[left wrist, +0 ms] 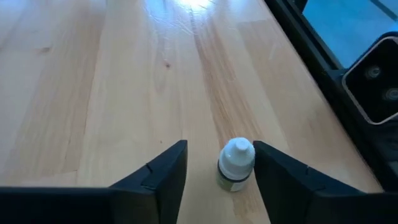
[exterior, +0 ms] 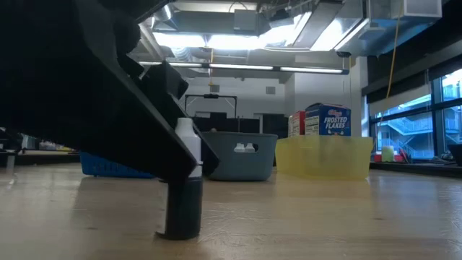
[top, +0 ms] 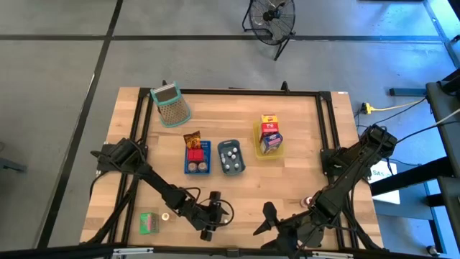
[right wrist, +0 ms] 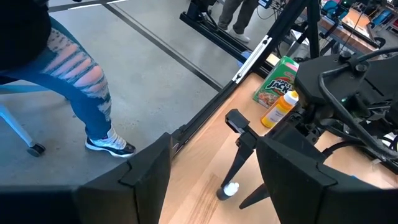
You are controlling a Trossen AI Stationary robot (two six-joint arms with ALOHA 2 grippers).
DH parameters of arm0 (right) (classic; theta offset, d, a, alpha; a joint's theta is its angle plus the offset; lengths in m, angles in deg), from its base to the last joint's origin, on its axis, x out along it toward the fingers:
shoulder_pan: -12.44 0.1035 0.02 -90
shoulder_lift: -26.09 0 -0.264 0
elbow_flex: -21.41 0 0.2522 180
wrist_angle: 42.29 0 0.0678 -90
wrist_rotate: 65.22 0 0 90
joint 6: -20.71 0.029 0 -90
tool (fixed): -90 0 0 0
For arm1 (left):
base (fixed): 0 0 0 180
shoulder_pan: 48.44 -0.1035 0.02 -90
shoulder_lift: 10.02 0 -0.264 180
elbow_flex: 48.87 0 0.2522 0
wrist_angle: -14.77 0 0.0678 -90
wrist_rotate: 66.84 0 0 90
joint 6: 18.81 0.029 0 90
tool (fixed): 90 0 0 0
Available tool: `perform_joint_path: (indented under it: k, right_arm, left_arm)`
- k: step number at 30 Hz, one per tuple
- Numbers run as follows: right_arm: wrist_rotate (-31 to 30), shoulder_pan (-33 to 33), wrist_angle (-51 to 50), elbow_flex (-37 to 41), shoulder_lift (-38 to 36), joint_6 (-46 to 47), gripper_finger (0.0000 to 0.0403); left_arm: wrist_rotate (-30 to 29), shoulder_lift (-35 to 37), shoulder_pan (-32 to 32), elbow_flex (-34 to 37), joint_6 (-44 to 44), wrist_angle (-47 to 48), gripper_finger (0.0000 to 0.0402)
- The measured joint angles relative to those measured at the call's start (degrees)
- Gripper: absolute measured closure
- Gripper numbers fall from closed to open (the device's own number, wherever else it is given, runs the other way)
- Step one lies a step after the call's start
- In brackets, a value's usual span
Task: Pick & Place Kitchen Items
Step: Put the small food coloring bottle into the gray bin
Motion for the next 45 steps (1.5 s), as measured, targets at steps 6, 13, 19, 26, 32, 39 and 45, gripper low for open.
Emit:
perform_joint_path:
  k: [6,13,19,26,32,39,45]
  right_arm:
    - [-0.01,-0.65,0.00,0.00,0.00,0.35,0.0167]
    - [-0.01,-0.63,-0.03,0.00,0.00,0.39,0.0167]
    - [-0.03,-0.65,-1.22,0.00,0.00,0.42,0.0167]
    - [-0.01,-0.65,-1.51,0.00,0.00,3.16,0.0167]
    - [-0.05,-0.10,-1.47,0.00,0.00,4.50,0.0167]
    - [-0.08,1.87,-1.11,0.00,0.00,4.26,0.0167]
    - [-0.19,3.90,-1.01,0.00,0.00,3.12,0.0167]
  left_arm:
    - [1.33,0.00,-0.59,0.00,0.65,0.50,0.0245]
    - [2.56,-0.01,-1.25,0.00,2.59,0.62,0.0269]
    - [2.75,-0.04,-1.30,0.00,2.33,1.37,0.0300]
    - [2.75,-0.06,-1.29,0.00,2.16,0.66,0.0333]
    - [2.73,1.42,-1.51,0.07,2.18,0.84,0.0326]
    - [1.72,8.34,-3.23,0.07,3.02,6.53,0.0333]
    - [-0.40,17.42,-7.00,0.04,3.25,17.92,0.0332]
